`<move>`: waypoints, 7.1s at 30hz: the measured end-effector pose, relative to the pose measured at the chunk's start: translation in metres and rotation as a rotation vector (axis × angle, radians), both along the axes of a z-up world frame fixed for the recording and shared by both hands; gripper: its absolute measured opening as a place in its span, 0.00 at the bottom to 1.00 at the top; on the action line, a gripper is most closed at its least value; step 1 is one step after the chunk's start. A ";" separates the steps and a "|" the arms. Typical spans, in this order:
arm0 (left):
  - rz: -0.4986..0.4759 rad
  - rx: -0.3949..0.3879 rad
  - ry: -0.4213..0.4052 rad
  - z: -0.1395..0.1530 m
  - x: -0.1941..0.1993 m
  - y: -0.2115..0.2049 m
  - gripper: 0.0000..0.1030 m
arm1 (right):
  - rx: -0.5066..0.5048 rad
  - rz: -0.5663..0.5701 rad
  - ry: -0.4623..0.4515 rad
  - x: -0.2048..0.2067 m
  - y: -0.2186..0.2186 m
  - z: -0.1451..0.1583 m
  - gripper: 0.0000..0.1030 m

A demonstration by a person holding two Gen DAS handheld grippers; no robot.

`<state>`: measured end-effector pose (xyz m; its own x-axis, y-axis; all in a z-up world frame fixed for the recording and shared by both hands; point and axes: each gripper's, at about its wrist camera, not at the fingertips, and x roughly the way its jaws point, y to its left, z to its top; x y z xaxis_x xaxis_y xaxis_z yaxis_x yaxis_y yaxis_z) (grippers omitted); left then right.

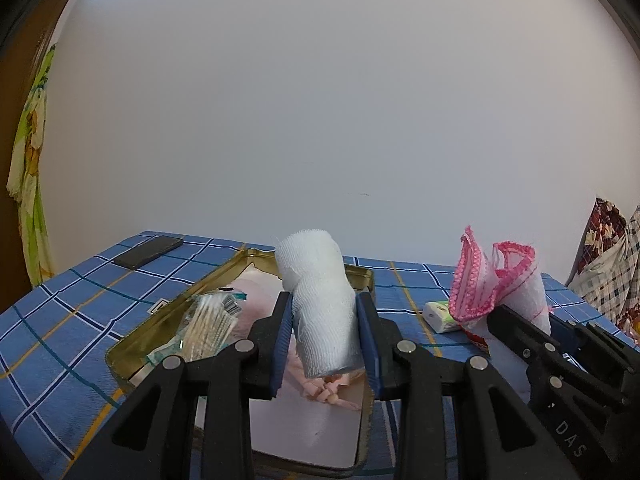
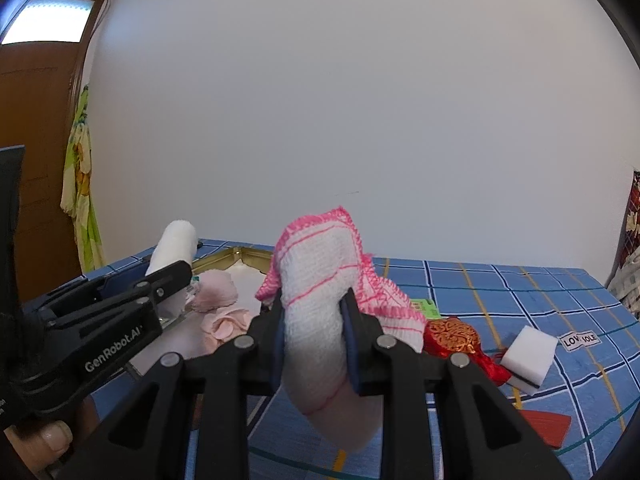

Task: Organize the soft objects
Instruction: 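Lower the gauze roll and towel into the tray and open both tools, then withdraw both open tools from the tray toward the remaining items, then grasp the red rectangular block with the right tool and lift it, then grasp the red gold-patterned pouch with the left tool while the right holds the block, then carry the pouch with the left tool while the right tool carries the block toward the tray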

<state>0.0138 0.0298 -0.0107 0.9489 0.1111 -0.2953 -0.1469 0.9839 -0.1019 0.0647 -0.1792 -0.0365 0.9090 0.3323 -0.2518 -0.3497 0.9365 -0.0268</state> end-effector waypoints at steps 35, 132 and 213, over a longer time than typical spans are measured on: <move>-0.095 -0.115 0.282 0.032 0.083 0.094 0.33 | -0.071 0.149 0.151 0.070 0.061 0.038 0.24; -0.275 -0.030 0.511 -0.030 0.131 -0.156 0.85 | -0.043 -0.498 0.327 0.018 -0.156 0.008 0.78; -0.136 0.036 0.141 -0.014 0.064 -0.127 0.15 | 0.022 -0.458 0.028 -0.014 -0.140 0.019 0.79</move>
